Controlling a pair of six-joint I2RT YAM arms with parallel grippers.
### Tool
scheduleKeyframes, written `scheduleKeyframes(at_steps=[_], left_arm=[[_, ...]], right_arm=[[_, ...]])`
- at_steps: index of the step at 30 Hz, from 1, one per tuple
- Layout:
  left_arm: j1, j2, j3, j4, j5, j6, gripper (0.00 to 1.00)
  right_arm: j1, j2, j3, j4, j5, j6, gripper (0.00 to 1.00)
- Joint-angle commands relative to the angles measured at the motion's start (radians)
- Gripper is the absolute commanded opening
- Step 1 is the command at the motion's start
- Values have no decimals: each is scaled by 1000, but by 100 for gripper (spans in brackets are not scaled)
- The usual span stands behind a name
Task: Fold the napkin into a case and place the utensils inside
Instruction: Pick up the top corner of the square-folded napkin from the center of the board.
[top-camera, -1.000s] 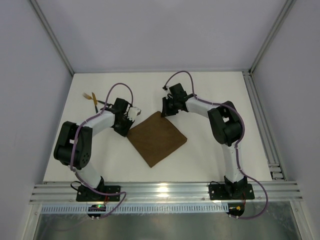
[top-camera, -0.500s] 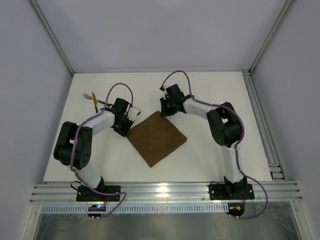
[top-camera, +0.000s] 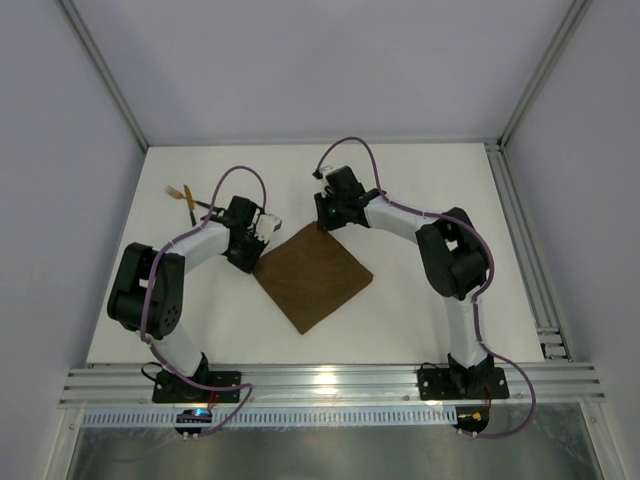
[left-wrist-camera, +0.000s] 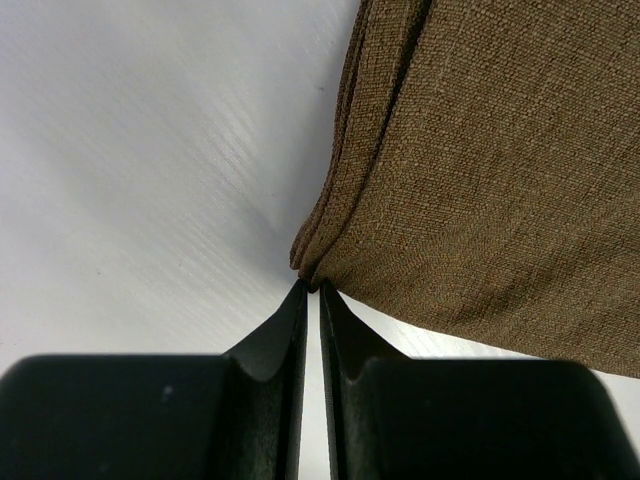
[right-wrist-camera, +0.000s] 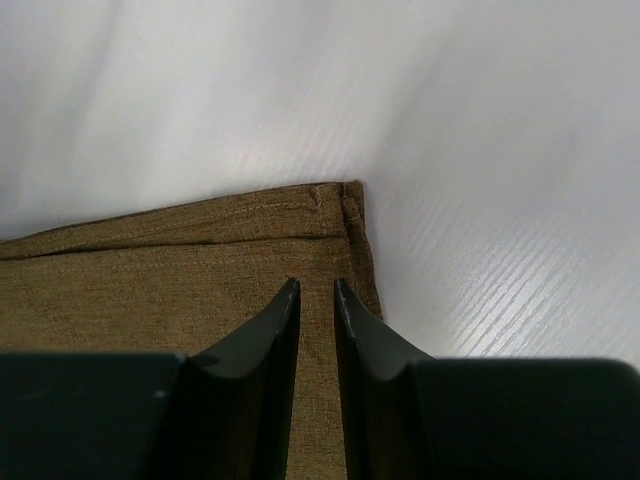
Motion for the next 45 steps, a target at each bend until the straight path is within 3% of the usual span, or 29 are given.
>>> scheduleKeyframes(at_steps=[1, 7, 9, 11, 14, 38, 40, 45], left_arm=[[-2, -2, 0, 23, -13, 14, 9], [-2, -7, -1, 18, -18, 17, 9], [-2, -8, -1, 18, -22, 19, 9], [-2, -5, -1, 18, -21, 19, 9], [-2, -4, -3, 20, -21, 17, 9], [-2, -4, -5, 21, -24, 17, 9], [-2, -2, -5, 21, -22, 17, 9], [-2, -4, -1, 20, -18, 14, 9]], right_arm=[[14, -55, 7, 35, 4, -19, 24], [16, -32, 17, 32, -37, -13, 16], [14, -27, 20, 29, -7, -10, 21], [11, -26, 31, 26, 22, -11, 33], [6, 3, 75, -12, 27, -11, 36], [3, 77, 93, -51, 21, -14, 38], [3, 75, 93, -48, 12, -14, 38], [5, 49, 63, -7, -4, -13, 22]])
